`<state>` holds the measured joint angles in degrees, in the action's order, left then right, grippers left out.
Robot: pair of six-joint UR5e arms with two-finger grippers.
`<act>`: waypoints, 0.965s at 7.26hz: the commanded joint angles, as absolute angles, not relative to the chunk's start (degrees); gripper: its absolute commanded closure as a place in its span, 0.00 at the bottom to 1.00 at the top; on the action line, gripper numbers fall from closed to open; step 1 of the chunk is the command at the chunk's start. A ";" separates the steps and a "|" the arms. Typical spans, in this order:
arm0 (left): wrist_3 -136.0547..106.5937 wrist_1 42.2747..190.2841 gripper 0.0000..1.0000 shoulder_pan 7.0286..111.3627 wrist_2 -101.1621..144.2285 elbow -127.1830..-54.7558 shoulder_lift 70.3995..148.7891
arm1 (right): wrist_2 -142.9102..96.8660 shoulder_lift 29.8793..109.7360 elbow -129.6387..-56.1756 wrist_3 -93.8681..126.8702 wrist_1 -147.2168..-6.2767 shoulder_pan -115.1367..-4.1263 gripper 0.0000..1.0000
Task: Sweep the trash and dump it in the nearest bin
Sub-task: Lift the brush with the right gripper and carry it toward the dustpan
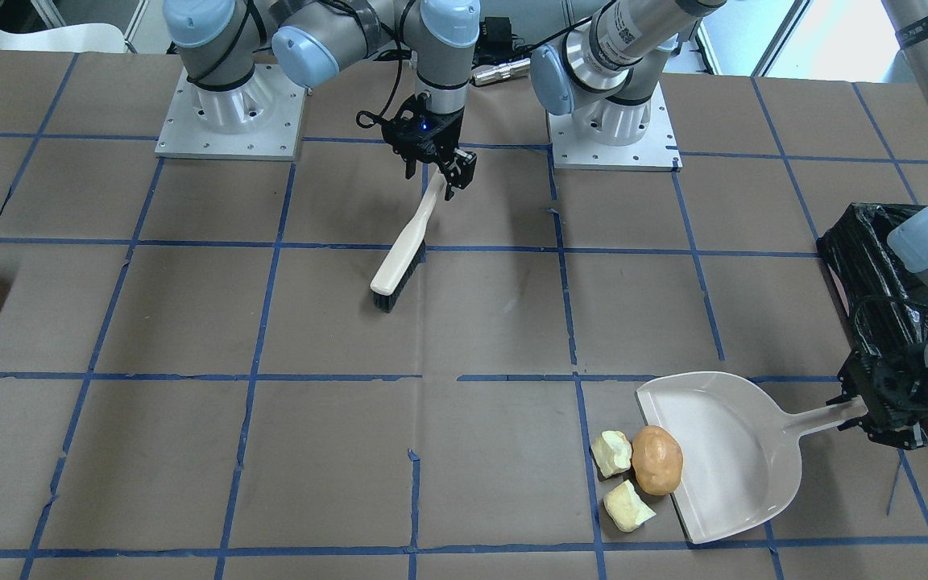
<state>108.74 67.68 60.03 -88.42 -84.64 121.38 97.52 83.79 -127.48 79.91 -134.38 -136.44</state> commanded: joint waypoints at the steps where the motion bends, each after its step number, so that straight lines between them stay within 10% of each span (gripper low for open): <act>1: 108.46 67.59 0.93 60.03 -88.42 -84.64 121.38 | 97.56 83.93 -127.18 79.45 -134.56 -136.49 0.24; 7: 109.33 67.85 0.93 60.03 -88.51 -85.25 120.77 | 97.47 84.02 -126.65 77.70 -136.49 -135.79 0.52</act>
